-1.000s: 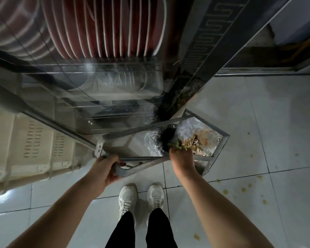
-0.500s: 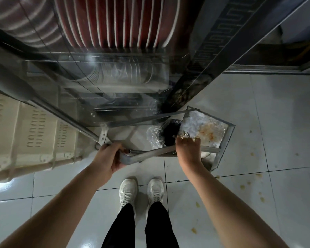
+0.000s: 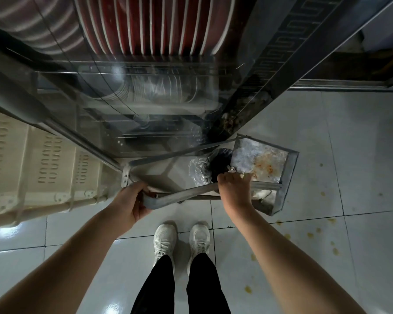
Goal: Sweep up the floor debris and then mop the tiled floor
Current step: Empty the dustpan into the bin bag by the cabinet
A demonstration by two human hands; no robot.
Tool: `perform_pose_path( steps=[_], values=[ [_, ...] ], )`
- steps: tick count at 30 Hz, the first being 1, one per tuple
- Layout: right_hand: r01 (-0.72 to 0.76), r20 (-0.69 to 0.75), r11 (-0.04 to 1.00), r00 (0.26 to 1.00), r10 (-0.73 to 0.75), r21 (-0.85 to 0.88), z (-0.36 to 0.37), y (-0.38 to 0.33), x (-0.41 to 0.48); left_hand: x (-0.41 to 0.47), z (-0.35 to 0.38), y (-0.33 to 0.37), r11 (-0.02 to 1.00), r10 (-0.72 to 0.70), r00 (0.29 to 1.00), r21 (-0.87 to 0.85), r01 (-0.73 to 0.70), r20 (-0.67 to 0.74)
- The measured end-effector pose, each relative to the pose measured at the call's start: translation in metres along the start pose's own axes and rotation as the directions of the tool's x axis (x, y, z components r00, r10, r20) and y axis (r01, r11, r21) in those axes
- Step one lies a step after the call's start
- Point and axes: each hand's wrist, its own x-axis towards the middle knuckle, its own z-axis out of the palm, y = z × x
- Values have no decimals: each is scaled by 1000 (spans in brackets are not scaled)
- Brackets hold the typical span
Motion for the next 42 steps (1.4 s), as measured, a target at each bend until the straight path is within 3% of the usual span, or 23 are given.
perform_pose_path(
  steps=[4, 12, 26, 33, 42],
  values=[
    [59, 62, 998, 996, -60, 21, 8, -3, 2, 2, -2, -12, 998, -63, 997, -3, 63, -41],
    [-1, 79, 999, 997, -3, 51, 10, 3, -2, 5, -4, -14, 1000, 4, 999, -24, -3, 41],
    [17, -112, 1000, 994, -17, -6, 2, 2, -8, 5, -8, -12, 999, 9, 999, -39, -7, 50],
    [36, -177, 999, 984, -33, 15, 2, -2, -3, 15, -21, -13, 991, 9, 995, -135, 5, 104],
    [96, -29, 995, 995, -97, -29, 18, -28, 3, 32, -31, -22, 989, -134, 991, -70, 132, -25]
  ],
)
